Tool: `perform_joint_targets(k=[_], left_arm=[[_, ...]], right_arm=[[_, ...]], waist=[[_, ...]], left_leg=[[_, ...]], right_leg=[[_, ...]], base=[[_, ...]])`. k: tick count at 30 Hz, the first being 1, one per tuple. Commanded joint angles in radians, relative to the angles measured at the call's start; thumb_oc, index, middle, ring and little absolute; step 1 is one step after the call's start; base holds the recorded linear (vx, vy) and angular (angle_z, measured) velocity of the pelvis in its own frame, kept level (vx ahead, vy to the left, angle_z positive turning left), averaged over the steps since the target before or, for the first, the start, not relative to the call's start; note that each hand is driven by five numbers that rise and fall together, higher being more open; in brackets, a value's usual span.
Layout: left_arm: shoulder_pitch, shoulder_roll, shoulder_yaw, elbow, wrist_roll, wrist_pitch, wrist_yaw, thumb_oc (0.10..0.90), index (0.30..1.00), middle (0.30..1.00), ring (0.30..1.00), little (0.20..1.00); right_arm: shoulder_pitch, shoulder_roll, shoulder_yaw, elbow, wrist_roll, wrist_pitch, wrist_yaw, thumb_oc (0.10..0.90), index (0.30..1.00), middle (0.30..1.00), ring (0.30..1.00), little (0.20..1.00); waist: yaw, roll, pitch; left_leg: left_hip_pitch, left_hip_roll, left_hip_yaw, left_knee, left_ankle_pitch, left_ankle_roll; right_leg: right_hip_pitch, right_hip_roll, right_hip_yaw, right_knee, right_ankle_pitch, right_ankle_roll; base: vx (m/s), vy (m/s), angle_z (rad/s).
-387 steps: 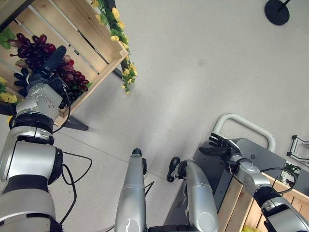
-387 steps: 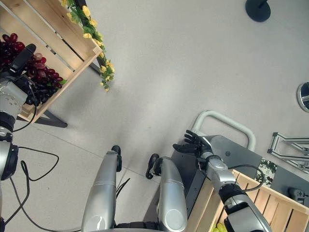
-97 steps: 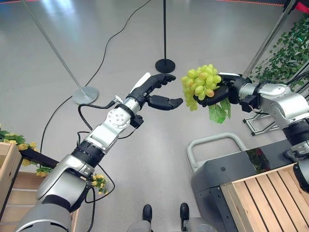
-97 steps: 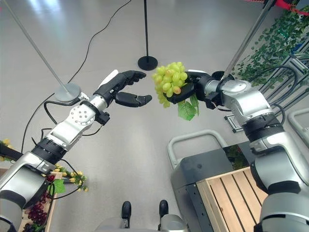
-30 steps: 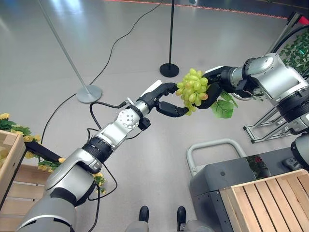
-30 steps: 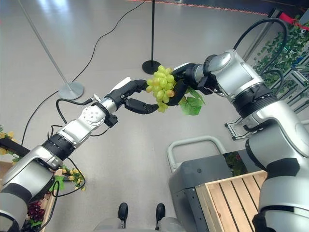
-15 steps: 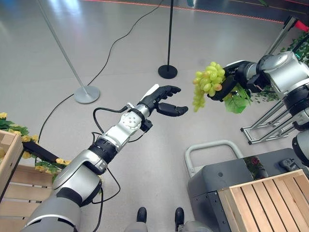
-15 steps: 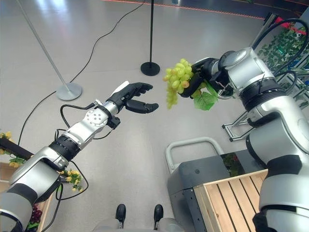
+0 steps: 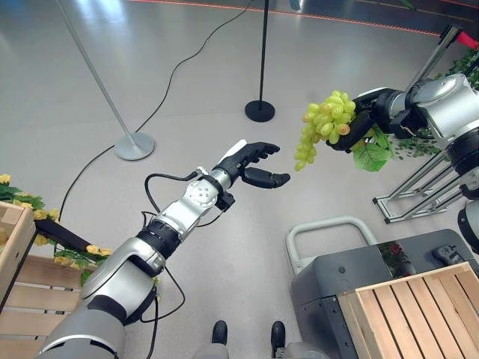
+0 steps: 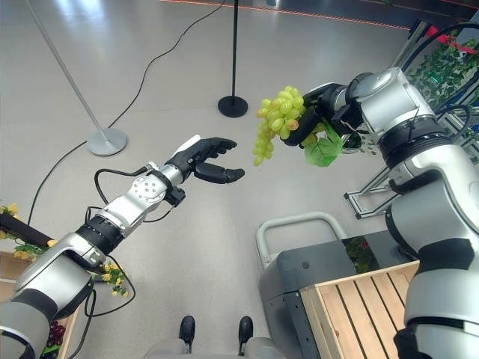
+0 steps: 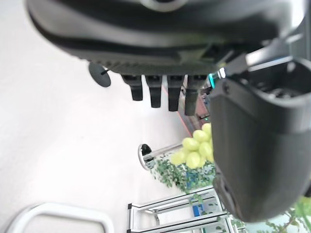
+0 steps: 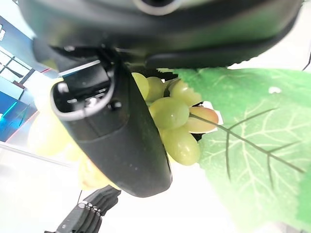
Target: Pick up the fruits from the basket on one side to the basket on the other side
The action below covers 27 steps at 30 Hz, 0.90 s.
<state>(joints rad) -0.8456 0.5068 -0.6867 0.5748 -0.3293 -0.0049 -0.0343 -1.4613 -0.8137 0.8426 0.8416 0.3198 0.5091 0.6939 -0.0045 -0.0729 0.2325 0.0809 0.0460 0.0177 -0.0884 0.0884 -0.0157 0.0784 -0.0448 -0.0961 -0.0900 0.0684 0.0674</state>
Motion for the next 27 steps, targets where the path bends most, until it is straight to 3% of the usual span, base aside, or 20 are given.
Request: perform_joint_targets(k=[1,17,24,27], left_arm=[[0.018,-0.013,0.069,-0.018,-0.033,-0.132,0.043,0.8,0.9,0.9,0.9,0.9],[-0.013,-0.008,0.113,-0.009,0.0,-0.082,0.192,0.8,0.9,0.9,0.9,0.9],[-0.019,-0.027,0.12,-0.025,0.009,-0.044,0.198,0.8,0.9,0.9,0.9,0.9],[-0.02,-0.025,0.118,-0.027,-0.002,-0.032,0.146,0.8,0.9,0.9,0.9,0.9]], right_arm=[[-0.078,-0.026,0.046,0.01,-0.017,-0.093,0.012,0.4,0.3,0.3,0.3,0.3],[-0.023,0.017,0.057,-0.117,-0.037,-0.121,0.153,0.4,0.3,0.3,0.3,0.3],[0.002,0.041,0.055,-0.176,-0.004,-0.141,0.193,0.4,0.3,0.3,0.3,0.3],[0.012,0.047,0.049,-0.221,0.013,-0.146,0.192,0.4,0.3,0.3,0.3,0.3]], waist=[[0.021,-0.054,-0.216],[0.02,-0.063,-0.214],[0.019,-0.067,-0.214],[0.018,-0.068,-0.214]], left_leg=[[0.024,0.018,0.037,0.001,-0.044,-0.049],[0.022,0.015,0.033,0.001,-0.04,-0.048],[0.021,0.014,0.032,0.001,-0.039,-0.048],[0.021,0.014,0.032,0.001,-0.039,-0.048]], right_leg=[[0.05,-0.053,-0.066,0.003,-0.007,0.026],[0.051,-0.053,-0.076,0.003,-0.009,0.026],[0.051,-0.052,-0.078,0.003,-0.011,0.027],[0.052,-0.053,-0.079,0.003,-0.01,0.028]], base=[[0.0,0.0,0.0],[0.0,0.0,0.0],[0.0,0.0,0.0],[0.0,0.0,0.0]])
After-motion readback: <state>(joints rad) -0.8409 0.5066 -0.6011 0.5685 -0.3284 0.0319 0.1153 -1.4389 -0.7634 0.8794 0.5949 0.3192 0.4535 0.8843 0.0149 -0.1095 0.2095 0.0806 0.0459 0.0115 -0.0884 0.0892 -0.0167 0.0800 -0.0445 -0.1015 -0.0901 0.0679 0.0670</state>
